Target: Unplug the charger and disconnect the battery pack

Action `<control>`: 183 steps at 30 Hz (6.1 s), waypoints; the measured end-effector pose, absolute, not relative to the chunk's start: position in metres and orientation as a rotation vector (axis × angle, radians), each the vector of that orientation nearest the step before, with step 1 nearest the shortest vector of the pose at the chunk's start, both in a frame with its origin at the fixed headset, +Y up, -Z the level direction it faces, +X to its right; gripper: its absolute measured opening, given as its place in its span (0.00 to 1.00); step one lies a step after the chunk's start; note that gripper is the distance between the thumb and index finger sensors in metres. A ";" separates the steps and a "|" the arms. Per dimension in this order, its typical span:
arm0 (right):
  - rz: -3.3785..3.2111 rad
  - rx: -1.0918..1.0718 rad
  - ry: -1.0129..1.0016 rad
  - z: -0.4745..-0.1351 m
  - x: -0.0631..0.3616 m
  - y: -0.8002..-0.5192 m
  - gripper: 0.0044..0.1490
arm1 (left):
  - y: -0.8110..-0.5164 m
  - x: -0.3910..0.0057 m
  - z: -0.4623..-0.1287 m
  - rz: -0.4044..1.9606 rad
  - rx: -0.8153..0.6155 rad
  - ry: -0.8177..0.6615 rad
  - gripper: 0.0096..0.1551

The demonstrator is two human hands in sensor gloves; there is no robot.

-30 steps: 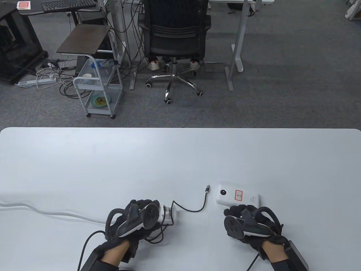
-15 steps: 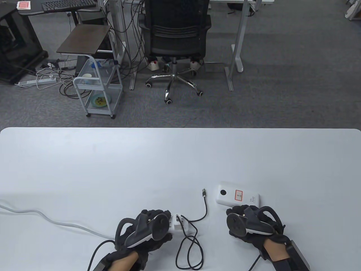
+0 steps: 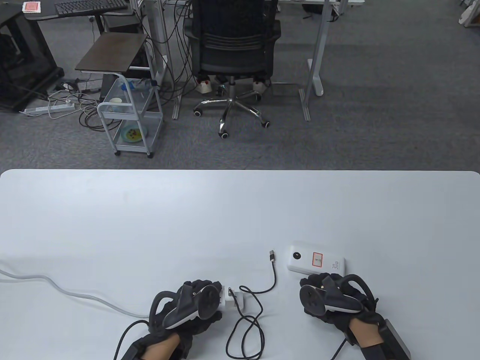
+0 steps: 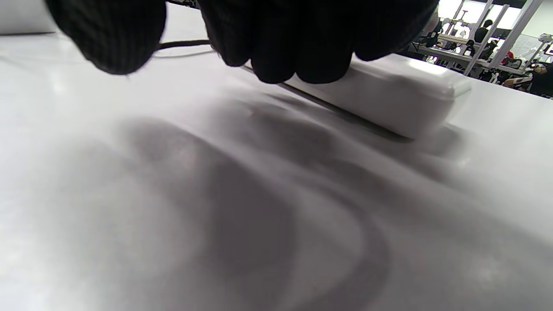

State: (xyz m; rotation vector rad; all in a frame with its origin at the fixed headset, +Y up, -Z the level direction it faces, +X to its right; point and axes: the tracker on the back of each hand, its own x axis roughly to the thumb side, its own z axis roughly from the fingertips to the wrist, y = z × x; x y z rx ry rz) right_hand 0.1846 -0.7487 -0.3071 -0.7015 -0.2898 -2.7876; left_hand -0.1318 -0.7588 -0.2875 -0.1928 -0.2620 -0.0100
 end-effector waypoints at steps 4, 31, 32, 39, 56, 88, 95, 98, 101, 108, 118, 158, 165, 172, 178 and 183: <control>-2.786 -0.713 -0.276 -0.307 0.183 -0.749 0.47 | -0.759 -0.133 -0.288 0.002 -0.198 -0.263 0.47; -2.952 -0.909 0.174 -0.296 0.121 -0.683 0.47 | -0.758 -0.135 -0.288 0.002 -0.197 -0.262 0.48; -2.974 -0.943 0.181 -0.299 0.113 -0.677 0.47 | -0.758 -0.135 -0.288 0.000 -0.195 -0.262 0.48; -3.142 -1.189 0.085 -0.308 0.060 -0.672 0.42 | -0.759 -0.134 -0.286 -0.009 -0.181 -0.254 0.47; -3.394 -1.372 -0.591 -0.320 0.055 -0.733 0.45 | -0.758 -0.132 -0.286 -0.031 -0.193 -0.244 0.48; -3.361 -1.063 -0.080 -0.303 0.042 -0.744 0.44 | -0.758 -0.128 -0.280 -0.043 -0.152 -0.232 0.48; -3.391 -0.978 -0.121 -0.305 0.041 -0.740 0.43 | -0.758 -0.126 -0.279 -0.078 -0.142 -0.230 0.48; -3.405 -0.923 -0.158 -0.305 0.041 -0.739 0.43 | -0.758 -0.125 -0.277 -0.104 -0.119 -0.234 0.48; -3.408 -0.882 -0.167 -0.304 0.040 -0.739 0.43 | -0.758 -0.124 -0.277 -0.113 -0.123 -0.233 0.48; -3.390 -0.804 -0.070 -0.296 0.037 -0.742 0.44 | -0.757 -0.125 -0.277 -0.108 -0.156 -0.235 0.47; -3.464 -0.711 -0.079 -0.298 0.036 -0.742 0.47 | -0.756 -0.125 -0.281 -0.076 -0.184 -0.223 0.47; -3.165 -0.943 0.091 -0.283 0.027 -0.737 0.46 | -0.754 -0.114 -0.277 -0.174 -0.158 -0.215 0.48; -3.315 -0.795 -0.081 -0.290 0.030 -0.734 0.46 | -0.754 -0.115 -0.278 -0.155 -0.171 -0.219 0.48; -3.302 -0.773 -0.040 -0.289 0.031 -0.734 0.46 | -0.755 -0.114 -0.277 -0.165 -0.162 -0.220 0.48; -3.222 -0.761 0.034 -0.284 0.029 -0.732 0.45 | -0.755 -0.115 -0.277 -0.155 -0.164 -0.218 0.47; -3.264 -0.805 -0.020 -0.281 0.029 -0.733 0.45 | -0.755 -0.114 -0.276 -0.173 -0.156 -0.215 0.48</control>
